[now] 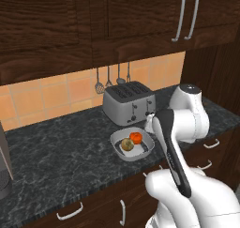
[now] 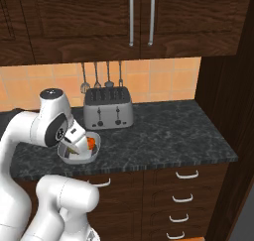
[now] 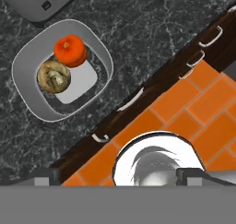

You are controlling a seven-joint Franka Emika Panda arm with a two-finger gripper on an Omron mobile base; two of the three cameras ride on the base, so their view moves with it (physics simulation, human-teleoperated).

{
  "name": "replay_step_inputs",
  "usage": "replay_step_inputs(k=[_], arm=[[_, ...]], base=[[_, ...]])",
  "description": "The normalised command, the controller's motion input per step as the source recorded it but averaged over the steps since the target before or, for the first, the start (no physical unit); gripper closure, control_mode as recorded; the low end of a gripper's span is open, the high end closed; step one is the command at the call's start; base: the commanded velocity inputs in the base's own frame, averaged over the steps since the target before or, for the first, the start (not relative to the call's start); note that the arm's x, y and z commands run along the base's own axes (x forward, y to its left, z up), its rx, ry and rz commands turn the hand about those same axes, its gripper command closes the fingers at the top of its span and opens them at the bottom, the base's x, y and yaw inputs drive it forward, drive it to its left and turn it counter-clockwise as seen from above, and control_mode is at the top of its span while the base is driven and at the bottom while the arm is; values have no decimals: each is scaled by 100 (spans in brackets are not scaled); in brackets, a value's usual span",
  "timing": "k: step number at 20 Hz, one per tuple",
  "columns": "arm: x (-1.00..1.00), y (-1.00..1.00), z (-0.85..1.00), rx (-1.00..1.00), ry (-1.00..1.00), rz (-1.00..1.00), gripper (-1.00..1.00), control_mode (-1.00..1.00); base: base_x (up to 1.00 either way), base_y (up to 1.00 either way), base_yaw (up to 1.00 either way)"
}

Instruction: Take the meat container that has the shrimp and place it on the second highest rack of the freezer. Then take the vegetable container that has the onion and squash and place it on the highest rack of the freezer.

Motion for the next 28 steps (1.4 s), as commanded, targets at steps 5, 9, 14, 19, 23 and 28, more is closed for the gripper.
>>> replay_step_inputs(k=[5, 9, 14, 19, 23, 28], arm=[[38, 7, -70, 0, 0, -9, -100, -100], [42, 0, -51, 0, 1, -9, -100, -100], [51, 0, -33, 0, 8, -7, -100, -100], [54, 0, -30, 0, 19, -2, -100, -100], [37, 0, -35, 0, 20, 0, -100, -100], [0, 0, -51, 0, 6, 0, -100, -100]], base=[[0, 0, 0], [0, 0, 0], [0, 0, 0], [0, 0, 0], [0, 0, 0], [0, 0, 0]])
